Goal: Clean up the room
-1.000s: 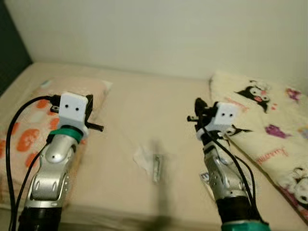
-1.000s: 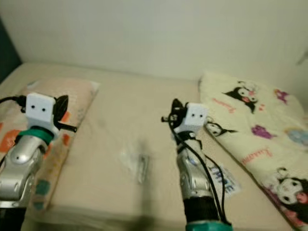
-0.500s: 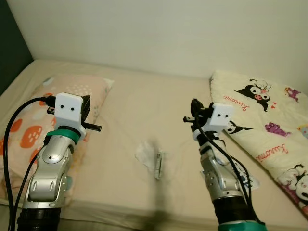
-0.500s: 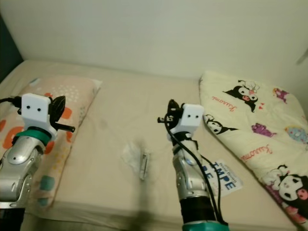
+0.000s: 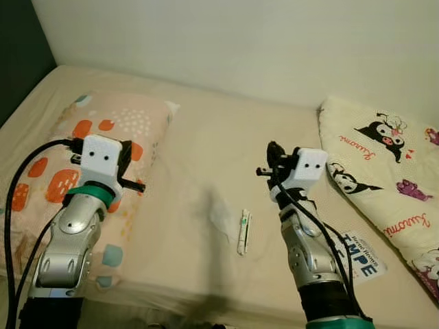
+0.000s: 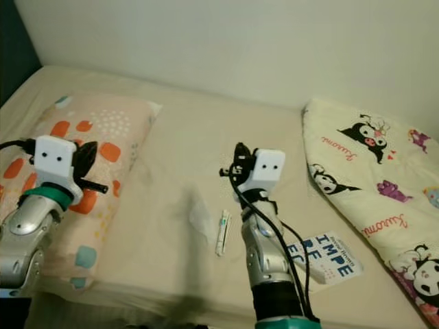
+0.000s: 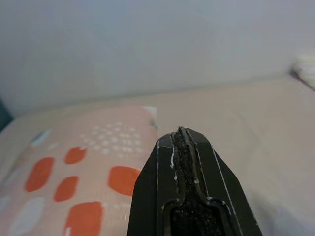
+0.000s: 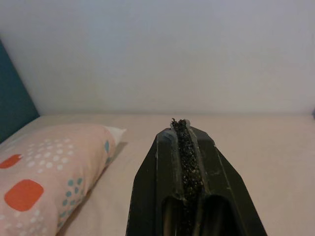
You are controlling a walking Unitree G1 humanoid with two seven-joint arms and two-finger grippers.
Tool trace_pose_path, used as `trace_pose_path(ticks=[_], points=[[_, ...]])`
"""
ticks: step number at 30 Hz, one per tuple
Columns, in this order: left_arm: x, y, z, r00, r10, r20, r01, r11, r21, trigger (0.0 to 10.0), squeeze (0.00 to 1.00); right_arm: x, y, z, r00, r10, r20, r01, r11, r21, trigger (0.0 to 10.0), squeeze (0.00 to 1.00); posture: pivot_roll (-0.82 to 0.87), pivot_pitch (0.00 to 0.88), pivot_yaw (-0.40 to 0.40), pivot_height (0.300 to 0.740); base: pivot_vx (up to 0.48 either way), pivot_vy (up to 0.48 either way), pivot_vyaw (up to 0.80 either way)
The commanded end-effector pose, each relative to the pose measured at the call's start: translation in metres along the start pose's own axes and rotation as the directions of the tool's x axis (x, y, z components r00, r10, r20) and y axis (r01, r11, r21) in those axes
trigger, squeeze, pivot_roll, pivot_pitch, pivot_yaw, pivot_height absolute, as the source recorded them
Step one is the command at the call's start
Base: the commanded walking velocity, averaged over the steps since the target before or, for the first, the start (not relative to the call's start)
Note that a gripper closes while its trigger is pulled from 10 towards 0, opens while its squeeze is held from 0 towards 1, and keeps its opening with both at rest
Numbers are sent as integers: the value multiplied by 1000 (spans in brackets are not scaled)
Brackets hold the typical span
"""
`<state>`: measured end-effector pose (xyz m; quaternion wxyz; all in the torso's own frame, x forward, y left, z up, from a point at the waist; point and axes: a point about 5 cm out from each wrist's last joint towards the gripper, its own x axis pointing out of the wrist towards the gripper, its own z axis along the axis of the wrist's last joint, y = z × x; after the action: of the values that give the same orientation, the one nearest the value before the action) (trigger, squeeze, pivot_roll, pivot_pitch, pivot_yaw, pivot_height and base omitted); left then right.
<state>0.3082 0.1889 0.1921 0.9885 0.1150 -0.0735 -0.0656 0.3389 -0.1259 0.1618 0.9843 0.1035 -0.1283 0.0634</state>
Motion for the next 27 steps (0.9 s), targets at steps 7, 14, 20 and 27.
trace_pose_path(ticks=[7, 14, 20, 27], points=[[-4, -10, -13, 997, -54, -51, 54, 999, -7, 10000, 0, -10, -8, -13, 999, -25, -48, 25, 1000, -7, 10000, 0, 137, 82, -41, 685, 0, 0, 0], [-4, -10, -14, 997, -63, -54, 62, 998, -6, 10000, 0, -10, -7, -13, 999, -24, -48, 24, 1000, -6, 10000, 0, 136, 84, -41, 661, 0, 0, 0], [-5, -10, -14, 997, -62, -54, 62, 998, -4, 10000, 0, -10, -7, -14, 998, -23, -51, 22, 1000, -4, 10000, 0, 138, 85, -41, 636, 0, 0, 0], [-6, -10, -15, 997, -58, -56, 58, 998, -3, 10000, 0, -10, -7, -14, 998, -22, -50, 22, 1000, -8, 10000, 0, 138, 85, -41, 616, 0, 0, 0]])
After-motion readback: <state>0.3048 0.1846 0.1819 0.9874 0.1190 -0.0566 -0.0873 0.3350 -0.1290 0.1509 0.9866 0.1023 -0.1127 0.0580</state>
